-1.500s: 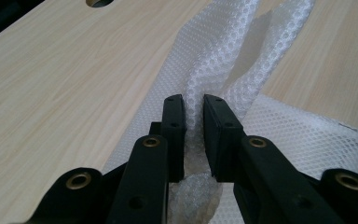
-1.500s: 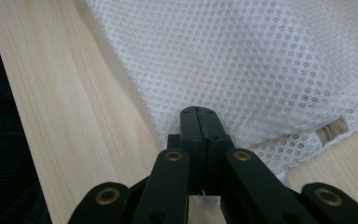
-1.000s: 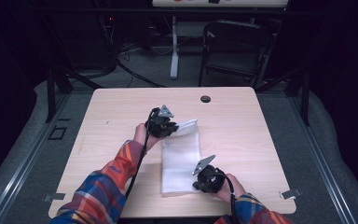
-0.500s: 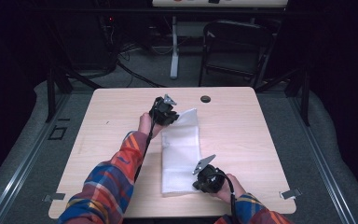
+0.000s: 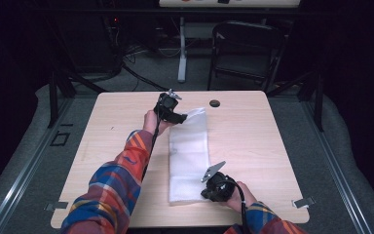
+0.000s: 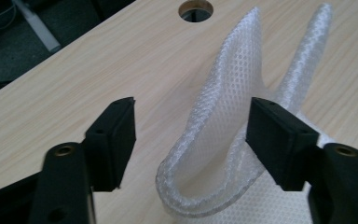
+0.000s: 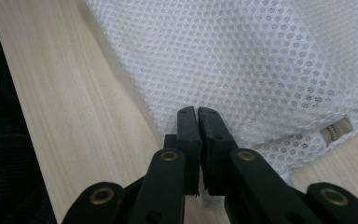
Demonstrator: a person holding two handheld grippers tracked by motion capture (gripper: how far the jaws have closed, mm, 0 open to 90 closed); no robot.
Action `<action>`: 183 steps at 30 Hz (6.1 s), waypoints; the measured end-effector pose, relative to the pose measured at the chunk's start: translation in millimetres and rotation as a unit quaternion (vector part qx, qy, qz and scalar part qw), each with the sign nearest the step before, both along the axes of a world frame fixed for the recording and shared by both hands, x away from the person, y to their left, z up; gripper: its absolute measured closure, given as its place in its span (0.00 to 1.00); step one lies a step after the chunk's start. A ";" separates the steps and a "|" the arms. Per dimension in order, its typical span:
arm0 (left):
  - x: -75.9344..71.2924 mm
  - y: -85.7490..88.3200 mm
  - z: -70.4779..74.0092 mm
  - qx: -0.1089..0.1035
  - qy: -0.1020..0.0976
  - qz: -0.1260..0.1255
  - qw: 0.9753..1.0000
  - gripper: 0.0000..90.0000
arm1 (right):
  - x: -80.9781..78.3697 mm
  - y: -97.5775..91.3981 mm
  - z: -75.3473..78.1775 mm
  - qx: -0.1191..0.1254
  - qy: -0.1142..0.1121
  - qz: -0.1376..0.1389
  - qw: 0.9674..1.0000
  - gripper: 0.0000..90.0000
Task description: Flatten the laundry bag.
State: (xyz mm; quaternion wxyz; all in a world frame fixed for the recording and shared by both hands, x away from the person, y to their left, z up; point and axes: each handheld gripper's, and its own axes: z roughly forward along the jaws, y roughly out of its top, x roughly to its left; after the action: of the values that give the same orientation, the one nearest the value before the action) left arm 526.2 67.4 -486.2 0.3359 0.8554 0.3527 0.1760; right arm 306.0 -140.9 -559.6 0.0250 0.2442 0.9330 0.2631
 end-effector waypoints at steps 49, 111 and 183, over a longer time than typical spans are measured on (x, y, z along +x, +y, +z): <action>-127.6 6.8 -5.3 -0.005 0.039 -0.131 0.991 0.11 | 6.6 -16.8 24.4 -0.002 -0.036 -0.079 0.996 0.13; -218.5 -43.6 -73.1 0.066 0.098 -0.252 0.960 0.69 | 14.6 -33.1 25.2 -0.015 -0.040 -0.128 0.991 0.22; -197.9 1.4 -44.3 0.004 0.066 -0.175 0.982 0.95 | 7.3 -11.8 2.6 -0.029 0.000 -0.045 0.999 0.98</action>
State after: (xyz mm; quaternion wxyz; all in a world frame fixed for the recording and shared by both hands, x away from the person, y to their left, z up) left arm 328.4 68.8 -530.5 0.3341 0.9151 0.2179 0.0588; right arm 313.3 -152.6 -557.1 0.0444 0.2852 0.9284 0.2341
